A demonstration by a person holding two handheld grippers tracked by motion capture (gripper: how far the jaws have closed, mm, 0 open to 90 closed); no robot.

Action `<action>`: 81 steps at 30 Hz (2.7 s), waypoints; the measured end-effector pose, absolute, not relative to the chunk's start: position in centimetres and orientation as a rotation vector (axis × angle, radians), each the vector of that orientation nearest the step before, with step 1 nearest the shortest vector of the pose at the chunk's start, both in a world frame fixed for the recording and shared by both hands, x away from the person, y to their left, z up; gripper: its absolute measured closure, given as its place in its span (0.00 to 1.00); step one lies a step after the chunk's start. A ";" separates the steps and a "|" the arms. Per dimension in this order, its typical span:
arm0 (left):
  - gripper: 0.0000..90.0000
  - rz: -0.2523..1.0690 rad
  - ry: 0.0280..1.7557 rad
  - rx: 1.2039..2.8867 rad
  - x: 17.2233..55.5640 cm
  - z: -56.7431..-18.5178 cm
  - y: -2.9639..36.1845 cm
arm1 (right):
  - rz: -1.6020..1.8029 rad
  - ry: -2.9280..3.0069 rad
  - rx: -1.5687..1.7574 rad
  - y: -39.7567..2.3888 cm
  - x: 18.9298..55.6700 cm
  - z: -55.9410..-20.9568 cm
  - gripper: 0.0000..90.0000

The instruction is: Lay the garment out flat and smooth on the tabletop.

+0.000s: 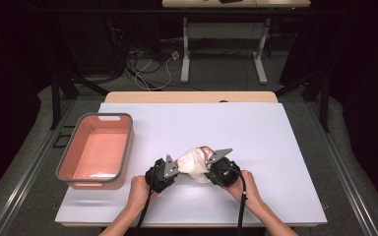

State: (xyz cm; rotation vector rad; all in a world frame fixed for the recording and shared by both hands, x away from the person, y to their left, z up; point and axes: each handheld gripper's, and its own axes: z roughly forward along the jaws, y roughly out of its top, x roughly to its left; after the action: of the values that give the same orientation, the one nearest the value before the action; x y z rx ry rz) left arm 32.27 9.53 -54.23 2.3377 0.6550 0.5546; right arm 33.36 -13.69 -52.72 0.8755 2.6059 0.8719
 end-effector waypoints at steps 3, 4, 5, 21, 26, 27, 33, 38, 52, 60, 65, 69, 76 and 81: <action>0.97 0.560 0.666 2.326 32.2 -53.8 10.1 | 0.897 2.589 0.885 -14.1 33.4 -52.3 0.94; 0.97 0.567 0.668 2.323 32.1 -53.6 10.3 | 0.904 2.581 0.880 -14.2 33.5 -52.1 0.95; 0.97 0.576 0.676 2.316 32.1 -53.5 10.5 | 0.909 2.573 0.887 -14.3 33.5 -52.0 0.96; 0.94 0.564 0.804 2.307 33.1 -53.6 12.9 | 0.849 2.477 1.003 -16.7 35.1 -52.3 0.92; 0.69 0.550 0.786 2.325 32.9 -53.8 12.3 | 0.852 2.520 0.971 -15.7 34.6 -52.4 0.61; 0.64 0.547 0.774 2.326 32.9 -53.8 12.1 | 0.861 2.523 0.967 -15.5 34.5 -52.3 0.54; 0.56 0.584 0.692 2.332 32.2 -53.9 11.1 | 0.893 2.548 0.889 -14.0 33.4 -51.9 0.43; 0.79 0.606 0.661 2.340 32.1 -54.3 10.4 | 0.877 2.557 0.819 -13.3 33.0 -52.6 0.80; 0.96 0.620 0.747 2.274 32.4 -53.4 12.2 | 0.926 2.428 0.917 -16.0 33.6 -51.0 0.97; 0.58 0.597 0.746 2.298 32.4 -53.6 11.8 | 0.877 2.516 0.904 -14.9 33.7 -52.2 0.60; 0.41 0.557 0.754 2.317 32.5 -54.0 11.5 | 0.907 2.588 0.858 -14.1 33.3 -52.2 0.35; 0.39 0.554 0.732 2.344 32.3 -54.2 11.0 | 0.900 2.594 0.808 -13.2 32.9 -52.6 0.39; 0.67 0.580 0.686 2.357 32.0 -54.9 10.1 | 0.880 2.557 0.753 -12.5 32.8 -53.4 0.83; 0.91 0.582 0.701 2.341 32.1 -54.9 10.3 | 0.872 2.528 0.774 -12.9 32.9 -53.1 0.97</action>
State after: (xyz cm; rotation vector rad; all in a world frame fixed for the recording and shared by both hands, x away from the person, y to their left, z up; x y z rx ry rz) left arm 32.06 10.31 -54.89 2.3413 0.7010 0.5825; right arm 32.92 -12.91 -53.13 0.7738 2.5277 0.8716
